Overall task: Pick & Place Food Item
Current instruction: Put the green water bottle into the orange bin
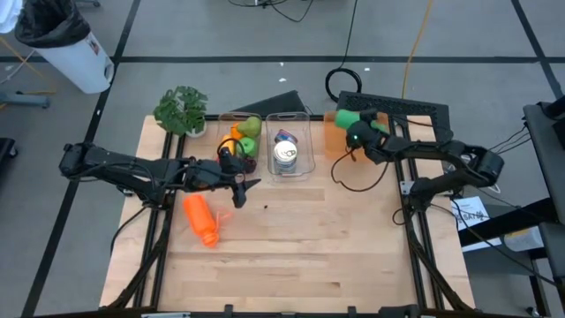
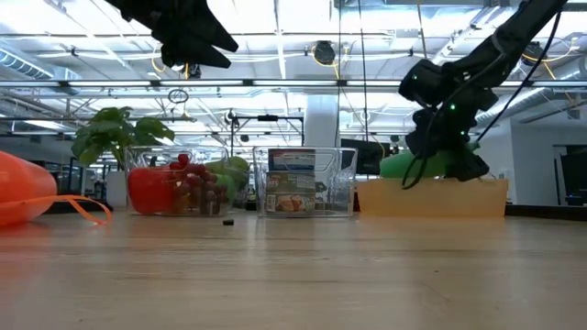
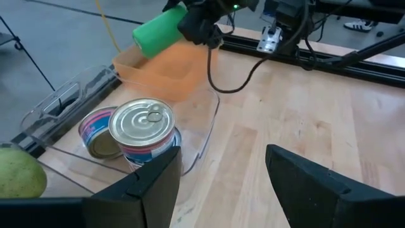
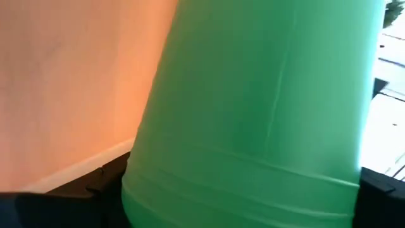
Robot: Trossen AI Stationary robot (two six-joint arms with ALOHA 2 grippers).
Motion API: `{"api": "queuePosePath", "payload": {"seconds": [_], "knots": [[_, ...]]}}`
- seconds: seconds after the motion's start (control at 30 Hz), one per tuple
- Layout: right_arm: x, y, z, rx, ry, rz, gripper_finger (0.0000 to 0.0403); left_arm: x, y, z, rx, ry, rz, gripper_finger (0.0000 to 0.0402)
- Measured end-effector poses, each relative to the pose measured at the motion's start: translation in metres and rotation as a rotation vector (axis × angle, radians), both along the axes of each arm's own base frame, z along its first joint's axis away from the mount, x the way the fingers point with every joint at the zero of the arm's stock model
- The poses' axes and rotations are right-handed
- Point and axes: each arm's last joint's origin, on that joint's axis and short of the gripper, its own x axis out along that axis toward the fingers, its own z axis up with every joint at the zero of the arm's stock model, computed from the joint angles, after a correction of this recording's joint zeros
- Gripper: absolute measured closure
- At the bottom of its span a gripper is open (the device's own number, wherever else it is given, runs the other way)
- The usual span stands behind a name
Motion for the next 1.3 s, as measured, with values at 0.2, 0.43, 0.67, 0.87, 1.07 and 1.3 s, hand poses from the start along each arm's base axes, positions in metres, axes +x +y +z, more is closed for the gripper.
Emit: {"api": "queuePosePath", "payload": {"seconds": [0.2, 0.43, 0.67, 0.87, 1.07, 1.3], "knots": [[0.011, 0.01, 0.009, -0.042, -0.068, 0.063, 0.0049, 0.0, 0.0, 0.0, -0.001, 0.005, 0.0, 0.0158], [0.017, 0.012, 0.012, -0.042, -0.151, 0.108, 0.0049, 0.0, 0.0, -0.001, 0.005, 0.007, -0.002, 0.0158], [0.014, 0.012, 0.012, -0.129, -0.4, -0.113, 0.0051, -0.001, 0.0, -0.001, 0.005, 0.014, -0.002, 0.0158], [0.012, 0.015, 0.007, -0.055, -0.611, -0.195, 0.0047, -0.001, 0.0, -0.003, 0.006, 0.03, -0.002, 0.0158], [0.009, 0.02, 0.002, 0.165, -0.805, -0.296, 0.0046, -0.001, 0.0, -0.003, 0.002, 0.035, 0.0, 0.0158], [0.007, 0.018, 0.034, 0.313, -0.889, -0.375, 0.0046, -0.001, 0.002, -0.003, -0.008, 0.032, 0.014, 0.0158]]}}
